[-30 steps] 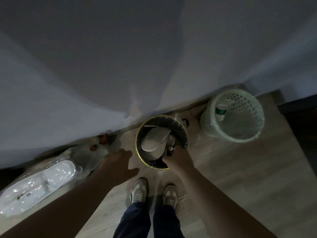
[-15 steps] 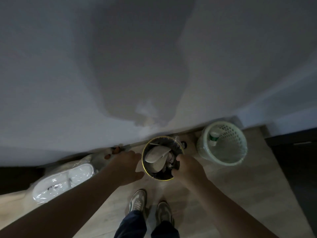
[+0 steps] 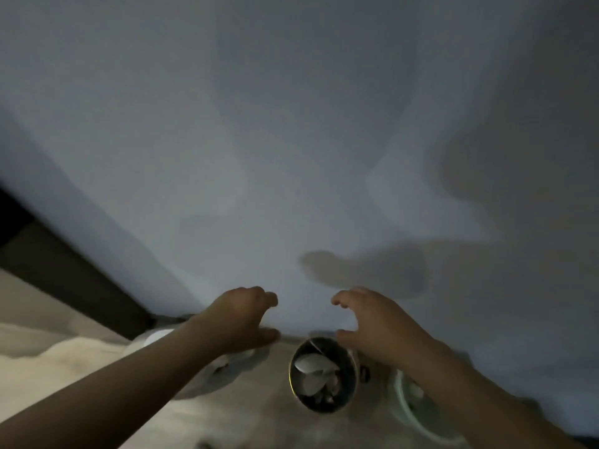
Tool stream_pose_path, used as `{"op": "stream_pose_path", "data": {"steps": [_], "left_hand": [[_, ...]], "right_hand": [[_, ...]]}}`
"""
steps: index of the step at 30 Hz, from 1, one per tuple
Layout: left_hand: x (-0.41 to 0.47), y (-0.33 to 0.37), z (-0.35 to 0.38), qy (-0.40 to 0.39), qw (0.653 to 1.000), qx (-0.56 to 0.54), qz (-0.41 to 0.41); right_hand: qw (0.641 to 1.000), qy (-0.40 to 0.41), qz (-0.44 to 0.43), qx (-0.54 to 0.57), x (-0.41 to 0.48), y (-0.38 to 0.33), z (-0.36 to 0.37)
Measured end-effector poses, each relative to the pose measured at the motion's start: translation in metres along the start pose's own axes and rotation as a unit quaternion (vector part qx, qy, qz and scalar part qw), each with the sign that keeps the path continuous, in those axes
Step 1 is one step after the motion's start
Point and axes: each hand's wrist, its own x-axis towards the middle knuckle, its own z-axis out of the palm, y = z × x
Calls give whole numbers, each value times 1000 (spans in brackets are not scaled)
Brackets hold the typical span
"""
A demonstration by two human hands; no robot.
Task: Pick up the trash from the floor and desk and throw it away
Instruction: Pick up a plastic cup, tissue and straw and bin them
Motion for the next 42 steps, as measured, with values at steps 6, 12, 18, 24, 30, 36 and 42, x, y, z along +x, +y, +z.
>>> {"op": "stream_pose_path", "data": {"steps": [6,12,18,24,30,36,42], "left_hand": [[-91,-38,-61,108,988,-48,-96],[-215,-93,-98,214,949,-51,-225],[-379,-143,-93,268,898,-26,-349],[-536,-184,-70,303,842,-17,-446],[-650,-219,-30,312,795,-48,-519],[-709,-268,-6,320,761,-66,-560],[-755,-341,2,311,731,-65,-604]], "right_hand": [[987,38,-147,-45,19,-96,-55],[948,51,-306,-75,43,-239,-66],[888,22,-451,-84,34,-407,-30],[825,24,-557,-95,3,-572,30],[779,-6,-619,-99,-27,-695,102],[751,-32,-649,-114,-22,-780,151],[724,-49,-678,-119,13,-866,193]]}}
